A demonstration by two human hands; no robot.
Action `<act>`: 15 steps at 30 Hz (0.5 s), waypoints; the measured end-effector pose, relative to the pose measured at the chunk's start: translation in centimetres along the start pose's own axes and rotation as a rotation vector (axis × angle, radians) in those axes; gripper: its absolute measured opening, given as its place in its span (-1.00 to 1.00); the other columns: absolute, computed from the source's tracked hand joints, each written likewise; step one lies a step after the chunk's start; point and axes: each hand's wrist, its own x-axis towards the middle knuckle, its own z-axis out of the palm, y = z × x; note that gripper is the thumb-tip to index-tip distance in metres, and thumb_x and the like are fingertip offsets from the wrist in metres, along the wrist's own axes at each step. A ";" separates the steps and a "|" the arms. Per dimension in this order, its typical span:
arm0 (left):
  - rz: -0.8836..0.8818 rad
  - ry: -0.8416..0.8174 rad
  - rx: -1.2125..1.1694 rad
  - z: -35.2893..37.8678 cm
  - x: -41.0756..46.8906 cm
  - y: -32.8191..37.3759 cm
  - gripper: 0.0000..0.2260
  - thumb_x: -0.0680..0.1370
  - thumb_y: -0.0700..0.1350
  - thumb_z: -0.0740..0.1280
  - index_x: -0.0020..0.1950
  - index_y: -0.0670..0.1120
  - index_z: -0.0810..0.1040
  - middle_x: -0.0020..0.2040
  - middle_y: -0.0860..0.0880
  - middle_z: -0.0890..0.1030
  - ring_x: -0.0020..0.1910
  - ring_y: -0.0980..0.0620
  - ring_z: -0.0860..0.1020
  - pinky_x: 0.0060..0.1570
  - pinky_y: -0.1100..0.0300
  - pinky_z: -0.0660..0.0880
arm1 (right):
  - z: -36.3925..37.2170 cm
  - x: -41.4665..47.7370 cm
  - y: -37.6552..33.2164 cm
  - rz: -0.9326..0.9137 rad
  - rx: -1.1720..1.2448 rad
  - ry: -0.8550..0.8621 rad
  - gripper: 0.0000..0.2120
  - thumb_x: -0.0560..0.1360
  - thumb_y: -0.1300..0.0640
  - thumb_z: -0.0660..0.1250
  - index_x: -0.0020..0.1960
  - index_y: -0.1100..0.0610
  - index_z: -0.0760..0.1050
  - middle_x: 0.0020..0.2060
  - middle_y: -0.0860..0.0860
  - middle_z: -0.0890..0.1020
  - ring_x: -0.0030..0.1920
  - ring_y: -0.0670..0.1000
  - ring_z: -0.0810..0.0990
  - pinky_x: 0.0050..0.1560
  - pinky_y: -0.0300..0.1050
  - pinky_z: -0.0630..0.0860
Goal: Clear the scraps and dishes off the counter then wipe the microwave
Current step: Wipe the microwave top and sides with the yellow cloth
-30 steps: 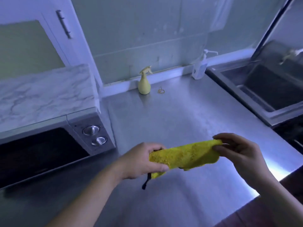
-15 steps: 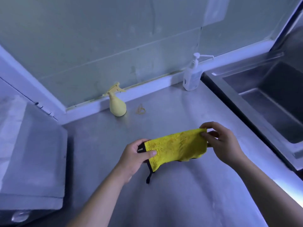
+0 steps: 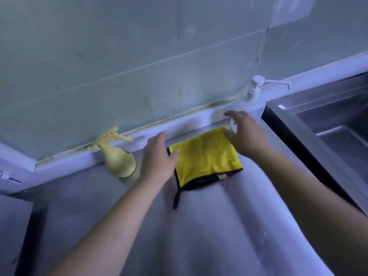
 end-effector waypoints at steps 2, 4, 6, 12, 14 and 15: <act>0.240 -0.024 0.230 3.2 0.6 -0.1 -0.57 0.59 -0.12 0.29 0.46 -0.12 0.40 0.45 -0.11 0.42 0.45 -0.11 0.34 0.47 0.06 0.22 | 4.1 -0.2 -0.1 -0.097 -0.096 0.007 -0.54 0.60 0.11 0.28 0.48 0.14 0.38 0.43 0.15 0.44 0.42 0.18 0.40 0.38 0.03 0.30; 0.265 -0.166 0.439 6.6 0.5 -0.8 -0.50 0.65 0.00 0.15 0.58 -0.06 0.21 0.61 -0.11 0.18 0.58 -0.12 0.11 0.55 -0.01 0.01 | 8.4 -1.4 1.1 -0.149 -0.320 -0.156 -0.46 0.66 -0.03 0.14 0.60 0.08 0.17 0.60 0.09 0.18 0.60 0.11 0.10 0.54 0.08 0.06; 0.158 -0.296 0.560 9.1 0.4 -2.2 -0.44 0.67 0.16 -0.01 0.64 0.02 -0.03 0.65 -0.02 -0.09 0.62 -0.07 -0.12 0.57 -0.02 -0.17 | 11.1 -2.1 3.4 -0.129 -0.482 -0.263 -0.40 0.67 -0.17 -0.05 0.65 -0.02 -0.07 0.64 -0.02 -0.06 0.63 0.03 -0.15 0.57 0.08 -0.16; 0.188 -0.240 0.565 11.0 -0.1 -4.9 -0.34 0.57 0.26 -0.31 0.64 0.06 -0.07 0.65 0.00 -0.12 0.62 -0.04 -0.17 0.57 -0.03 -0.18 | 12.4 -1.5 5.6 -0.182 -0.491 -0.205 -0.26 0.54 -0.29 -0.30 0.65 -0.01 -0.04 0.63 -0.07 -0.02 0.63 -0.01 -0.12 0.57 0.06 -0.19; 0.174 -0.257 0.580 11.1 0.1 -5.0 -0.38 0.60 0.21 -0.26 0.64 0.05 -0.09 0.65 -0.01 -0.13 0.61 -0.05 -0.18 0.57 -0.03 -0.19 | 12.6 -1.5 5.6 -0.162 -0.493 -0.212 -0.28 0.56 -0.28 -0.29 0.65 -0.03 -0.05 0.63 -0.09 -0.03 0.63 -0.02 -0.13 0.57 0.05 -0.20; 0.156 -0.296 0.583 11.1 0.3 -4.9 -0.41 0.63 0.20 -0.20 0.64 0.05 -0.12 0.64 -0.01 -0.16 0.61 -0.04 -0.21 0.56 -0.04 -0.21 | 12.6 -1.5 5.7 -0.146 -0.507 -0.219 -0.31 0.57 -0.26 -0.29 0.65 -0.03 -0.07 0.63 -0.09 -0.06 0.62 -0.02 -0.16 0.57 0.05 -0.21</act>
